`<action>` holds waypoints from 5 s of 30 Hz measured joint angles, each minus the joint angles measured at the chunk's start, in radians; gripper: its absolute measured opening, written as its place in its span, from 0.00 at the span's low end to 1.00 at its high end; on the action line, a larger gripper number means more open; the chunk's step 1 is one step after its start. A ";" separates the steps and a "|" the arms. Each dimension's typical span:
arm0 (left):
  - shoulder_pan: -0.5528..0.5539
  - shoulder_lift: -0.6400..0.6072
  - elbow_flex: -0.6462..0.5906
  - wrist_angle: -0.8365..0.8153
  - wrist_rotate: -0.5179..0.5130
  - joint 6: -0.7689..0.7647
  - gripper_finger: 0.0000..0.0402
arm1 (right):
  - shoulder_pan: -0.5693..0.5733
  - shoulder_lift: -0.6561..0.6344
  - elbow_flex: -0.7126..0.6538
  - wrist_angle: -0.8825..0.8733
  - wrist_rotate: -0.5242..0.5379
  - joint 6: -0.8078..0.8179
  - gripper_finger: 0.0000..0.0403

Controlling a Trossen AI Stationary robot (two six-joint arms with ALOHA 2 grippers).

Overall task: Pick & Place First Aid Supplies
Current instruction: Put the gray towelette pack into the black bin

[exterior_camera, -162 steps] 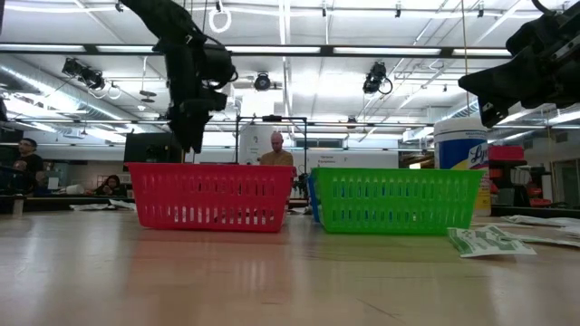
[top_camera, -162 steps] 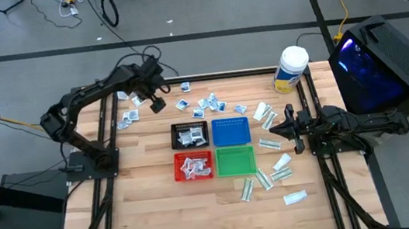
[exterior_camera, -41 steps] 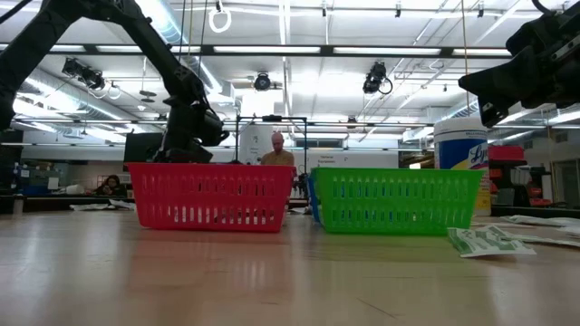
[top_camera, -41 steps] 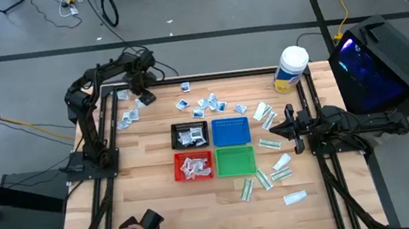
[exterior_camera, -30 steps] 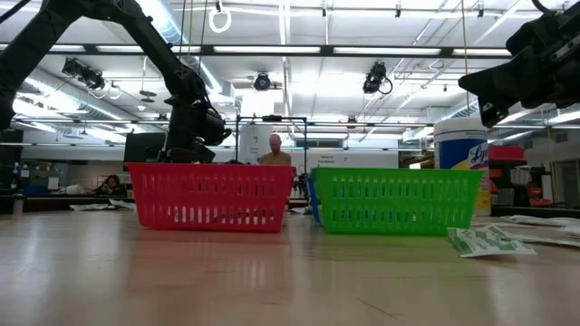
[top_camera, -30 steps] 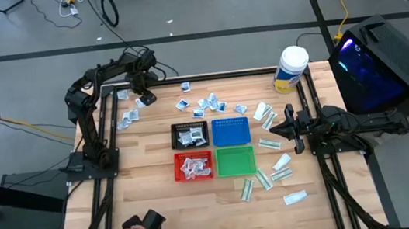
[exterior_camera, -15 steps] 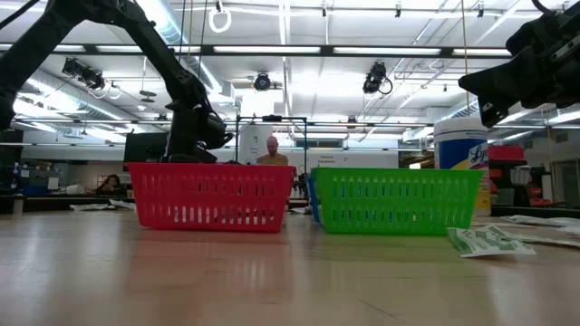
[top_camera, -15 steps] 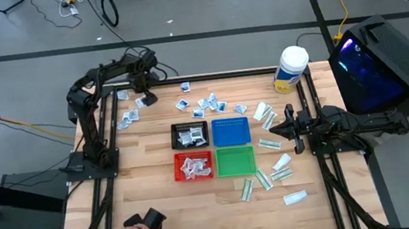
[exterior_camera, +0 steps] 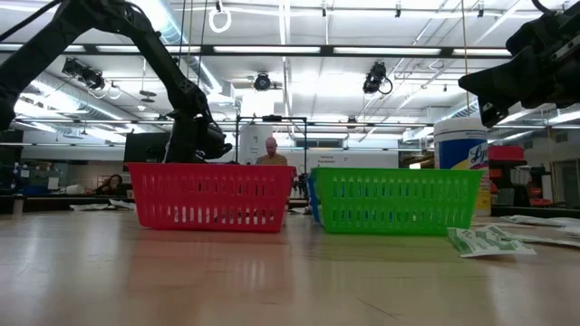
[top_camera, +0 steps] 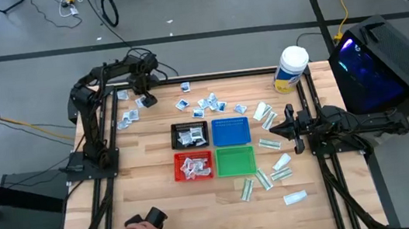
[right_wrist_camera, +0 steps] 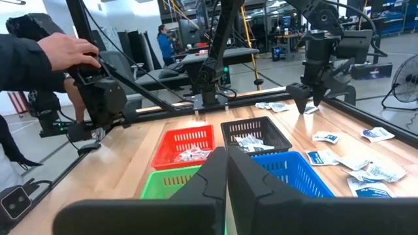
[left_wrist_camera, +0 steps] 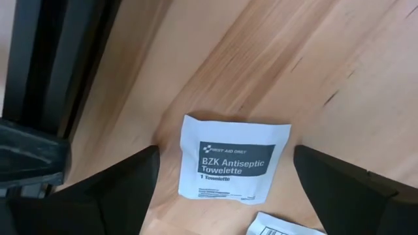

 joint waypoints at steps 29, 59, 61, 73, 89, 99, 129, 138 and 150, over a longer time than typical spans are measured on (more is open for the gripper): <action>0.006 0.005 -0.004 -0.019 0.035 0.033 0.51 | 0.000 0.000 0.000 0.000 0.000 0.000 0.04; -0.009 -0.046 -0.007 -0.067 0.027 -0.010 0.46 | 0.000 0.000 0.000 0.000 0.000 0.000 0.04; -0.010 -0.060 -0.007 -0.069 0.030 -0.013 0.46 | 0.000 0.000 0.000 0.000 0.000 0.000 0.04; -0.064 -0.196 -0.005 -0.066 0.037 -0.092 0.46 | 0.000 0.000 0.000 0.000 0.000 0.000 0.04; -0.282 -0.337 -0.004 -0.049 0.037 -0.186 0.46 | 0.000 0.000 0.000 0.000 0.000 0.000 0.04; -0.453 -0.351 -0.004 -0.038 0.039 -0.214 0.46 | 0.000 0.000 0.000 0.000 0.000 0.000 0.04; -0.832 -0.351 -0.004 0.072 0.037 -0.320 0.46 | 0.000 0.000 0.000 0.000 0.000 0.000 0.04; -0.856 -0.349 -0.004 0.202 0.037 -0.320 0.46 | 0.000 0.000 0.000 0.000 0.000 0.000 0.04; -0.854 -0.348 -0.023 0.257 0.037 -0.346 0.46 | 0.000 0.000 0.000 0.000 0.000 0.000 0.04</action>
